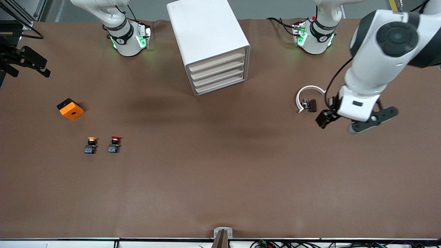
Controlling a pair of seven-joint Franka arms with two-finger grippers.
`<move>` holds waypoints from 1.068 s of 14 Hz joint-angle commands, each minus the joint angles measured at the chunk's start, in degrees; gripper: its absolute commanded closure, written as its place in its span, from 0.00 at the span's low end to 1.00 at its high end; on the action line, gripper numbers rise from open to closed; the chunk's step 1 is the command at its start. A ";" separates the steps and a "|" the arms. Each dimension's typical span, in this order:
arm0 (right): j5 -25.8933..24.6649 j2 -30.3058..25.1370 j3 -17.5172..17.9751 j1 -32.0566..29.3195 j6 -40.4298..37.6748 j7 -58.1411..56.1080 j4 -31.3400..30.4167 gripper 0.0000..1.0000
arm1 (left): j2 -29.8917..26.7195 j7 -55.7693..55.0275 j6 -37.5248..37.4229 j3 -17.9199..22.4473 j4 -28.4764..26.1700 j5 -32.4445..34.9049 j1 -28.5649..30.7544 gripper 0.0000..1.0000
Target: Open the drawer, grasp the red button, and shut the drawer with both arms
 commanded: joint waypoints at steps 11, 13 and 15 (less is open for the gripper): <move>0.56 -3.17 -0.06 -0.83 -2.78 0.92 -2.19 0.00 | -14.60 33.69 -13.60 18.54 -3.81 -11.86 -3.72 0.00; 0.65 -3.17 -0.15 -0.83 -2.70 0.92 -2.19 0.00 | -14.87 33.78 -13.16 18.72 -3.81 -12.38 -3.28 0.00; 0.65 -3.17 -0.24 -0.92 -2.78 1.01 -2.19 0.00 | -15.75 33.78 -13.08 18.72 -4.25 -14.31 -3.02 0.00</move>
